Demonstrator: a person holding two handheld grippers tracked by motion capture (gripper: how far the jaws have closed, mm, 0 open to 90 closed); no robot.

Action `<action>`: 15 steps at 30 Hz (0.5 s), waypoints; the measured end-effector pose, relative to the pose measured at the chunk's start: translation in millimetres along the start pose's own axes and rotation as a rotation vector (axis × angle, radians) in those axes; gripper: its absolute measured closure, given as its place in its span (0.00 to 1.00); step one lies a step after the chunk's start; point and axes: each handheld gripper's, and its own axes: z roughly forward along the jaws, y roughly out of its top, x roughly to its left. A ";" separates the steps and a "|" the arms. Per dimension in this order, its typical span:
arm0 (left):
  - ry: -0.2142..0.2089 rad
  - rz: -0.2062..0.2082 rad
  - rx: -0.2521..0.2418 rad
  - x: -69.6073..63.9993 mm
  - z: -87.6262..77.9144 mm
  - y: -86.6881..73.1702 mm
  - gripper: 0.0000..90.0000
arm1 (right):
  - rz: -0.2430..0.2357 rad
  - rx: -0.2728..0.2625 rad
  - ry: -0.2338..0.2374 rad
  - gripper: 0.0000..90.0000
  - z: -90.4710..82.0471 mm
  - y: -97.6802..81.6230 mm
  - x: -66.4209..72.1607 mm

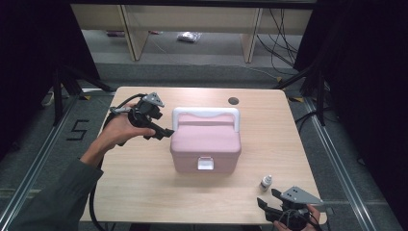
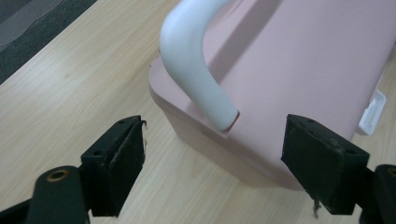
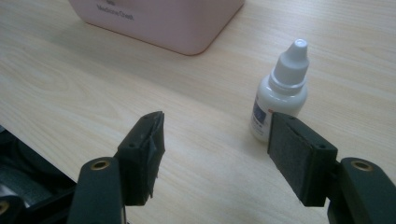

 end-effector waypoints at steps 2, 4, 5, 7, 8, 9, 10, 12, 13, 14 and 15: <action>0.002 -0.007 -0.004 2.6 0.7 4.0 0.23 | -0.012 0.001 0.003 0.42 -0.2 0.3 0.4; 0.005 -0.007 -0.002 4.8 0.6 9.5 0.22 | 0.007 0.013 0.031 0.42 1.2 0.4 4.0; 0.005 -0.007 -0.002 4.8 0.6 9.5 0.22 | 0.007 0.013 0.031 0.42 1.2 0.4 4.0; 0.014 -0.006 -0.004 7.7 -1.2 16.0 0.22 | 0.001 0.013 0.034 0.42 1.1 0.8 6.0; 0.014 -0.006 -0.004 7.7 -1.2 16.0 0.22 | -0.012 0.016 0.038 0.42 1.1 1.4 5.8; 0.011 -0.002 0.001 9.4 -1.5 20.6 0.22 | 0.010 0.012 0.044 0.42 1.9 0.8 8.5; 0.012 0.003 0.006 9.4 -1.4 23.0 0.22 | 0.011 0.018 0.045 0.42 1.6 1.3 9.6; 0.008 0.010 0.007 9.6 -0.7 25.6 0.22 | -0.014 0.018 0.048 0.42 2.3 2.1 8.9; 0.005 0.018 0.010 9.4 -0.6 28.2 0.23 | 0.003 0.022 0.054 0.42 3.0 2.3 11.3; -0.003 0.021 0.013 9.1 -0.1 30.7 0.23 | -0.018 0.018 0.069 0.42 5.4 3.1 12.2; -0.001 0.029 0.015 8.6 0.5 32.9 0.23 | -0.018 0.018 0.069 0.42 5.4 3.1 12.2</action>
